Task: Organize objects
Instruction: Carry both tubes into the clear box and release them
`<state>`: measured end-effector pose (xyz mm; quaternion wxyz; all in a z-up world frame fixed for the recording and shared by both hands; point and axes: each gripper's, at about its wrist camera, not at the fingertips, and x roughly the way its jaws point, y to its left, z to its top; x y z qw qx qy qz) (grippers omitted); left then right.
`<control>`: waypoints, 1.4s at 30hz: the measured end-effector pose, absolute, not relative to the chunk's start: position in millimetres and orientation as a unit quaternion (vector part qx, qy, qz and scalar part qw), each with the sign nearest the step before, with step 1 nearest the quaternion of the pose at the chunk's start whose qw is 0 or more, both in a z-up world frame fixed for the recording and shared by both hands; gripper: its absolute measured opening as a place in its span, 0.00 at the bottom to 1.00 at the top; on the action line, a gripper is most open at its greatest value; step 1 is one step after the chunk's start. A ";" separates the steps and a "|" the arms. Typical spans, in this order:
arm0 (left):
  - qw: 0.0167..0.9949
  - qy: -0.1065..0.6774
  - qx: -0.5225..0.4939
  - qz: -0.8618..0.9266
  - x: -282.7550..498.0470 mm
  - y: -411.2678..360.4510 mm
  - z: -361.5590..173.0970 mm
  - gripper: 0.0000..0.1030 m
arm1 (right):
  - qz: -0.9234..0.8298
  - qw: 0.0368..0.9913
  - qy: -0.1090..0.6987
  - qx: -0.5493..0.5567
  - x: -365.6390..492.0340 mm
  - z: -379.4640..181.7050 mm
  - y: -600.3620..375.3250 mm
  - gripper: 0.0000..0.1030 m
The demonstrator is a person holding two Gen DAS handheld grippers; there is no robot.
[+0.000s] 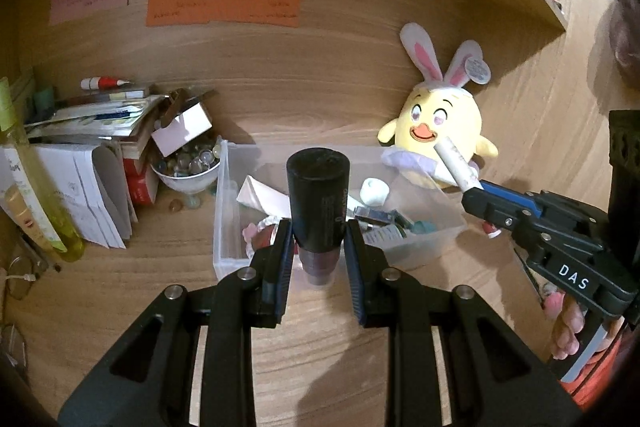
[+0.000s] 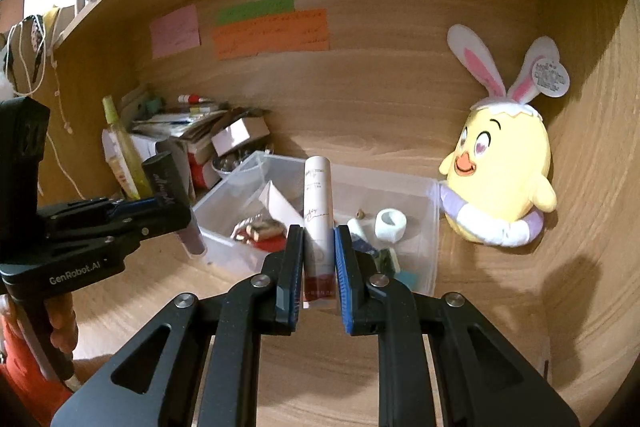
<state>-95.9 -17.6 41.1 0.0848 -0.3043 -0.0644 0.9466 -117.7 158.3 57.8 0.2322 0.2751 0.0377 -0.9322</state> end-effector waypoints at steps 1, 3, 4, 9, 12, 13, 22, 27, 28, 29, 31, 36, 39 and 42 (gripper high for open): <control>0.084 -0.065 -0.305 0.947 -98.8 -17.6 41.7 0.24 | -0.932 0.233 0.038 0.274 -120.1 58.5 157.9 0.14; 0.080 -0.064 -0.305 0.947 -103.9 -17.5 42.6 0.24 | -0.933 0.235 0.039 0.271 -125.3 59.8 156.6 0.14; 0.079 -0.063 -0.305 0.947 -106.2 -17.0 43.1 0.24 | -0.933 0.235 0.039 0.270 -127.5 60.4 156.3 0.14; 0.070 -0.061 -0.307 0.947 -121.5 -15.7 44.2 0.24 | -0.934 0.234 0.035 0.269 -144.4 61.1 154.8 0.14; 0.065 -0.066 -0.315 0.945 -133.7 -16.5 41.4 0.24 | -0.932 0.233 0.036 0.274 -156.4 59.2 153.4 0.14; 0.064 -0.067 -0.318 0.944 -137.7 -16.6 40.0 0.24 | -0.932 0.233 0.035 0.277 -160.5 58.0 152.9 0.14; 0.054 -0.088 -0.360 0.927 -175.3 -23.9 16.3 0.24 | -0.921 0.233 0.039 0.311 -191.8 34.6 148.6 0.14; 0.054 -0.080 -0.377 0.921 -187.6 -21.7 2.5 0.24 | -0.908 0.239 0.035 0.342 -208.9 13.5 143.6 0.14; 0.055 -0.077 -0.379 0.921 -187.6 -22.1 0.5 0.24 | -0.905 0.241 0.035 0.348 -211.7 9.1 142.2 0.14; 0.055 -0.073 -0.380 0.920 -188.6 -20.8 -1.2 0.24 | -0.902 0.242 0.037 0.354 -214.0 5.0 140.5 0.14; 0.056 -0.065 -0.382 0.920 -189.9 -18.0 -3.8 0.24 | -0.898 0.244 0.041 0.363 -216.5 -1.8 137.8 0.14; 0.062 -0.053 -0.386 0.919 -191.3 -13.3 -7.0 0.24 | -0.894 0.238 0.060 0.376 -220.4 -15.4 132.4 0.14; 0.057 -0.042 -0.381 0.922 -189.3 -11.3 -6.6 0.24 | -0.893 0.238 0.061 0.378 -221.0 -15.9 132.5 0.14; 0.060 -0.039 -0.379 0.923 -187.6 -10.2 -5.3 0.24 | -0.891 0.237 0.061 0.382 -220.6 -15.6 134.2 0.15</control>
